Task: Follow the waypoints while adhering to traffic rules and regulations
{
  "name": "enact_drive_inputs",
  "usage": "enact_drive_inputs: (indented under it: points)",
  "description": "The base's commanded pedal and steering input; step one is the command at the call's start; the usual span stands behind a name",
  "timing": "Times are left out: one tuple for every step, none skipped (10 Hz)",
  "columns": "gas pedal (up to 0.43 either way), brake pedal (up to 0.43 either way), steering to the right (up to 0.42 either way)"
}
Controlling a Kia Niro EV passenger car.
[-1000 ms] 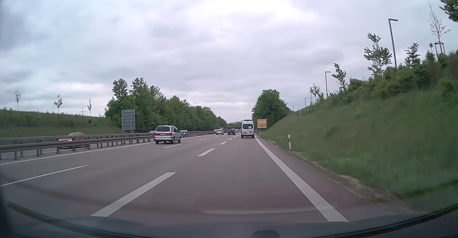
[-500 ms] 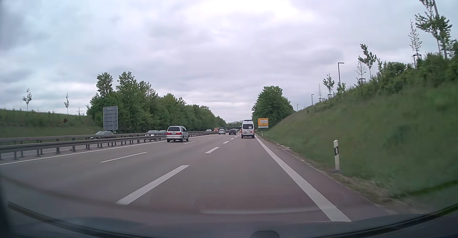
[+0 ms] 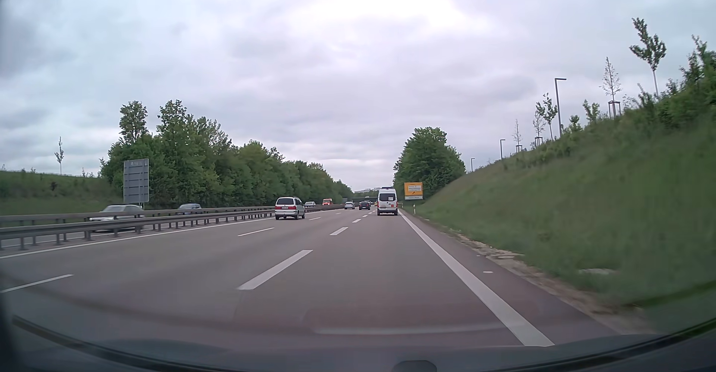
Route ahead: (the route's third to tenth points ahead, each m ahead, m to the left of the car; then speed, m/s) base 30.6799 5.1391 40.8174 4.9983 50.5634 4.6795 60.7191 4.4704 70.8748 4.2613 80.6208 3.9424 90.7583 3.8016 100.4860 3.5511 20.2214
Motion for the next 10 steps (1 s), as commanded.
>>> enact_drive_inputs:
  points:
    - [0.189, 0.0, 0.001]
    - [0.189, 0.0, 0.001]
    - [0.189, 0.0, 0.001]
    - [0.177, 0.0, 0.001]
    - [0.157, 0.0, 0.001]
    - [0.15, 0.0, 0.001]
    - [0.15, 0.0, 0.001]
    - [0.15, 0.0, 0.001]
    - [0.15, 0.0, 0.001]
    - [0.15, 0.0, 0.001]
